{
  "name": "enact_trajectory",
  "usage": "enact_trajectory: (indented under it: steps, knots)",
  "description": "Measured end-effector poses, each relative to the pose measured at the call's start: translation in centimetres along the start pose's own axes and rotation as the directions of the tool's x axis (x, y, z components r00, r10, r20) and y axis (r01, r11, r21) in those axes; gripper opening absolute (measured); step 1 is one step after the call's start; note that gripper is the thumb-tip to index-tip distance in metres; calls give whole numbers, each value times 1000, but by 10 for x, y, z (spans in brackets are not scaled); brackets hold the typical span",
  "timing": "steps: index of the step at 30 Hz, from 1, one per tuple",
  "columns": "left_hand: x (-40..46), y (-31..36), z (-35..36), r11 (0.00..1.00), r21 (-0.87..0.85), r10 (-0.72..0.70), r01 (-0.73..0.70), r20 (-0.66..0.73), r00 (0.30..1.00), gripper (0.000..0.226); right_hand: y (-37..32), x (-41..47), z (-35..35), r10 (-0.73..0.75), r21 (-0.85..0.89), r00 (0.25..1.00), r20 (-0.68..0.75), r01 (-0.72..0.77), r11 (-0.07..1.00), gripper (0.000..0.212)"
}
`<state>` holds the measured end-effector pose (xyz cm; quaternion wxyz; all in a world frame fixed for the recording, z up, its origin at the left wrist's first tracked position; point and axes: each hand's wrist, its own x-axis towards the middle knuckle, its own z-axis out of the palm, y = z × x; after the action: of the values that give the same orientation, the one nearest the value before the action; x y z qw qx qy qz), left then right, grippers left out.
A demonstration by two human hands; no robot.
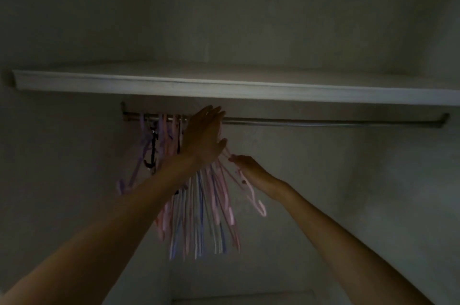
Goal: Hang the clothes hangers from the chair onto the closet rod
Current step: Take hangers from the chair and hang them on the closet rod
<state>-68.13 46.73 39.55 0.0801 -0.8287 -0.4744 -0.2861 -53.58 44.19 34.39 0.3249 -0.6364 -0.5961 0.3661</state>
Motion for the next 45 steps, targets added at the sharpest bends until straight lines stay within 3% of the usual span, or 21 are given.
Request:
enact_trajectory:
  steps: [2,3,6,11,20,31,39,45]
  knots:
    - [-21,22,1,996,-84,28,-36,-90,996,54,18,-28,-18,59,109,998,-1,-58,992,49]
    - [-31,37,3,992,-118,31,-39,-70,997,48,30,-48,-29,79,167,997,-9,-77,983,48]
    - [-54,81,7,985,-174,24,-2,125,992,41,68,-96,-57,124,209,992,-20,-117,971,48]
    - [-87,176,27,968,-248,115,-50,258,959,37,128,-181,-95,231,151,969,-91,-216,965,32]
    - [-201,387,110,886,-461,327,-48,550,769,30,299,-393,-164,497,217,856,-144,-463,860,20]
    - [-324,602,234,814,-580,526,-38,707,473,23,497,-632,-207,784,410,593,-182,-679,609,20]
    - [-370,695,369,851,-525,512,-23,818,262,25,634,-699,-223,928,507,334,-162,-779,369,24]
    - [-416,732,473,900,-434,434,-36,891,132,30,732,-706,-207,972,537,206,-114,-810,235,22]
